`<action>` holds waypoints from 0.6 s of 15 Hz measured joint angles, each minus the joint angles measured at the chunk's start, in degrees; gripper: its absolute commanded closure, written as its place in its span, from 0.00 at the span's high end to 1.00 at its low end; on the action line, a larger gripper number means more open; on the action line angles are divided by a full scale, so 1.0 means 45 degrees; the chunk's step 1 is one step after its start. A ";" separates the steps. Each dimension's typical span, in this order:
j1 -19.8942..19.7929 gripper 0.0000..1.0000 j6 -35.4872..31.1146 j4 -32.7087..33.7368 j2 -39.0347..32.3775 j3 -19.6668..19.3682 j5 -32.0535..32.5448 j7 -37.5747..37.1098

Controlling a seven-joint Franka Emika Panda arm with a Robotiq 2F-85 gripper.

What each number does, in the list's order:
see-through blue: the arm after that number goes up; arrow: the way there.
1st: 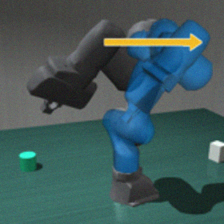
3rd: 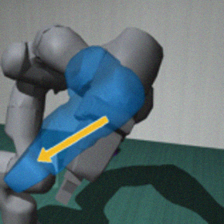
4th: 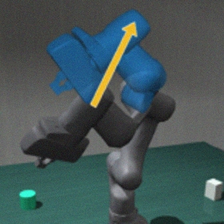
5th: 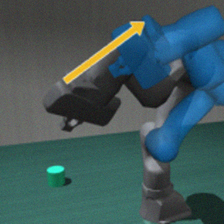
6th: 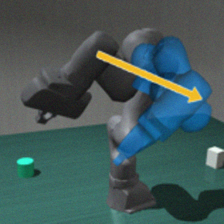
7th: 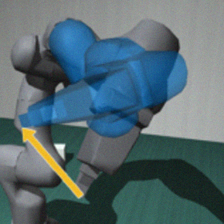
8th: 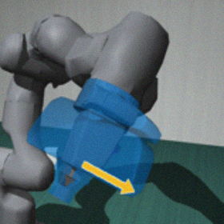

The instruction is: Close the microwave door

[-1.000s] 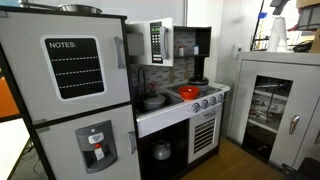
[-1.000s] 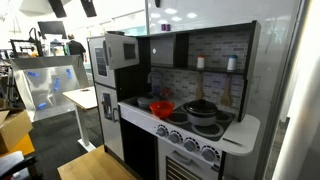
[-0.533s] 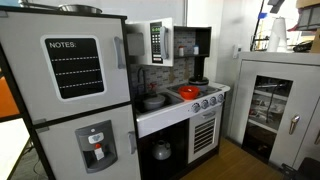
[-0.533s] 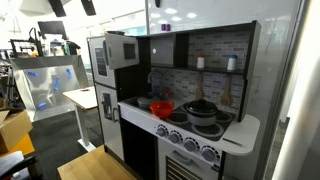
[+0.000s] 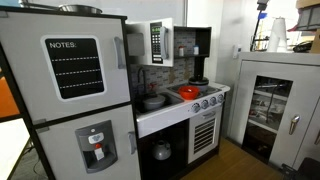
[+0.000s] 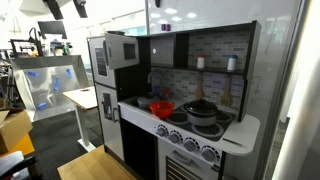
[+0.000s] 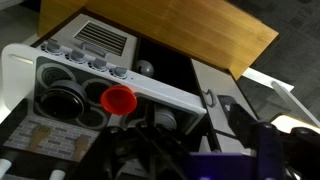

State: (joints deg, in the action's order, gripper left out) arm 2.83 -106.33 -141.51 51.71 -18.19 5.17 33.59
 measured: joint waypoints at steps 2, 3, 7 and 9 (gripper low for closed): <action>0.0364 0.31 0.0004 -0.0200 -0.0005 0.0164 -0.0006 0.0053; 0.0550 0.24 0.0004 -0.0322 -0.0012 0.0254 -0.0006 0.0068; 0.1292 0.01 -0.0069 -0.0546 -0.0286 0.0676 -0.0008 0.0085; 0.1605 0.00 -0.0404 -0.0509 -0.0664 0.0891 -0.0010 0.0084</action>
State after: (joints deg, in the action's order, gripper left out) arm 10.06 -108.15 -143.80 48.72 -14.18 5.12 33.97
